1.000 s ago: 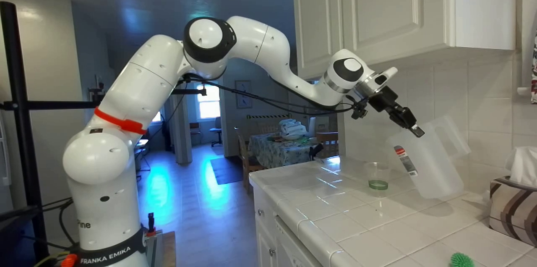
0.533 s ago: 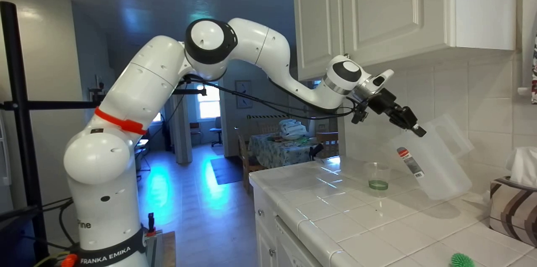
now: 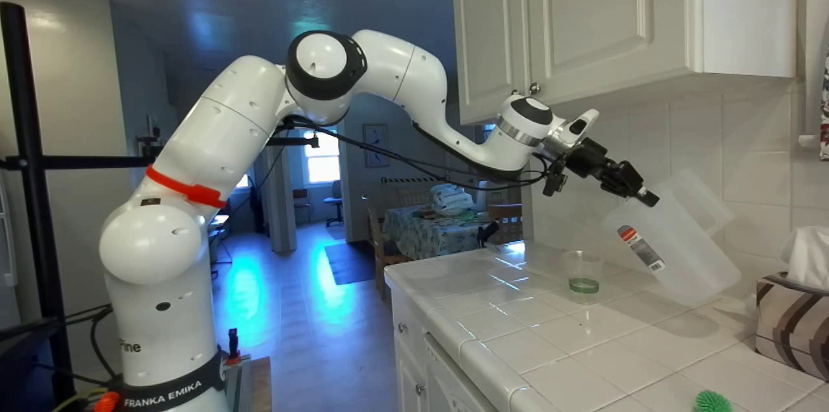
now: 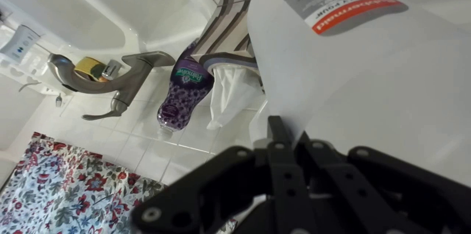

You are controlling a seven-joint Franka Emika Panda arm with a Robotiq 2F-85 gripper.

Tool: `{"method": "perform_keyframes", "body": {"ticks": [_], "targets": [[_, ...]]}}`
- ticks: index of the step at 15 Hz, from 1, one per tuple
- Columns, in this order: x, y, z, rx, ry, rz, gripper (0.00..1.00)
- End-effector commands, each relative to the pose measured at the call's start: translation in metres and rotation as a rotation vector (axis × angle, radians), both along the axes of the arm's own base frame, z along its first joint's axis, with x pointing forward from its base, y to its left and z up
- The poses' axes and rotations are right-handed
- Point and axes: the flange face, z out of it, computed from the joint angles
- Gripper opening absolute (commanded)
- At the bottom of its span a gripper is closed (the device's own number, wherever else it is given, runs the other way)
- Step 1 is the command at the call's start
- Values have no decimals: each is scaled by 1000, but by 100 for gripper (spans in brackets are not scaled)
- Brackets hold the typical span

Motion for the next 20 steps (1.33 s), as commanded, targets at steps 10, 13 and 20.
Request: {"method": "perform_keyframes", "body": {"ticks": [10, 13, 20], "targets": [[2, 9, -7, -101, -7, 44, 1], [2, 11, -9, -100, 19, 52, 5], [3, 17, -14, -120, 20, 66, 1]]}}
